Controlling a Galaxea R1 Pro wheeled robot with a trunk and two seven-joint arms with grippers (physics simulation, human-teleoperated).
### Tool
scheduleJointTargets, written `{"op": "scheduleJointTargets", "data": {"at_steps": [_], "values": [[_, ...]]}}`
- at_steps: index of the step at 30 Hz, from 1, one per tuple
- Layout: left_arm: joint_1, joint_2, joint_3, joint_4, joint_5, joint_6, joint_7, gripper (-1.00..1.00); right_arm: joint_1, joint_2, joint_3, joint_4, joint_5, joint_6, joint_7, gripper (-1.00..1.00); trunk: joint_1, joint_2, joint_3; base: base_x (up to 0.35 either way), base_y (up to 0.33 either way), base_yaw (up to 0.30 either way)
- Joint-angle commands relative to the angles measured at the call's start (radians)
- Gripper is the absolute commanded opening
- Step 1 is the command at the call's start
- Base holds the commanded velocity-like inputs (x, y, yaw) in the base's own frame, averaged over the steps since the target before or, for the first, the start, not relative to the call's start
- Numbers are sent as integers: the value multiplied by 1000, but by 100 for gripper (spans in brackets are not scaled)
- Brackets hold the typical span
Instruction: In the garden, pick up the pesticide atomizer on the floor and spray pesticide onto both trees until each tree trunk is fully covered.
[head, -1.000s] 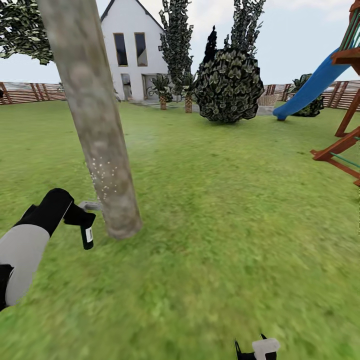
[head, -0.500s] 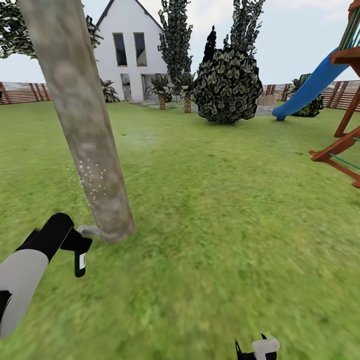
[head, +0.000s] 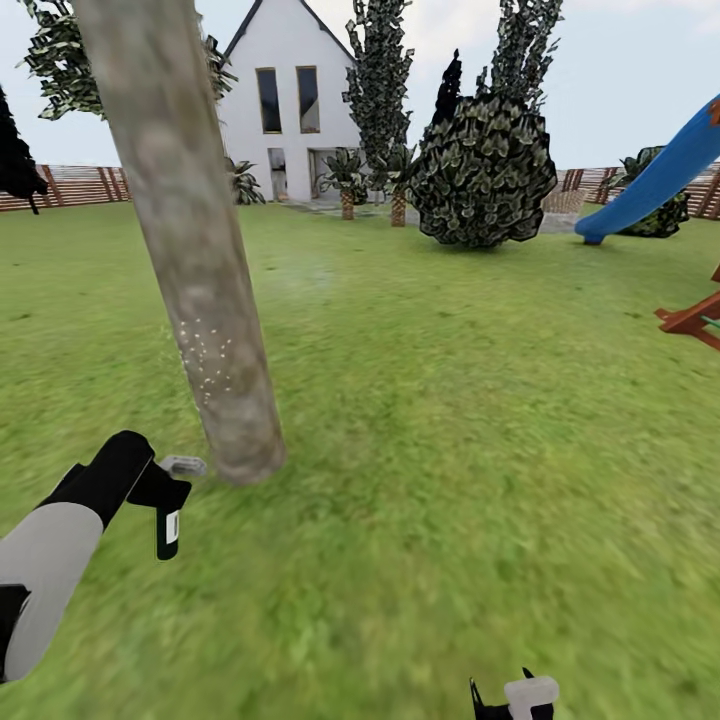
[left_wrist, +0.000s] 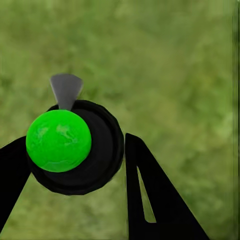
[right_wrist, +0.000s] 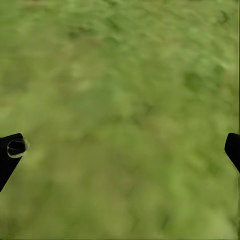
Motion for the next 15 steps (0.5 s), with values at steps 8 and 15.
{"op": "scheduleJointTargets", "data": {"at_steps": [8,15], "values": [[4,-13,0,5,0,-1,-2,-100,0,0,0,1,0,0,0,100,0,0,0,74,-167,0],[14,-29,3,-4,-3,0,-7,-100,0,0,0,0,0,0,0,100,0,0,0,109,-7,0]]}}
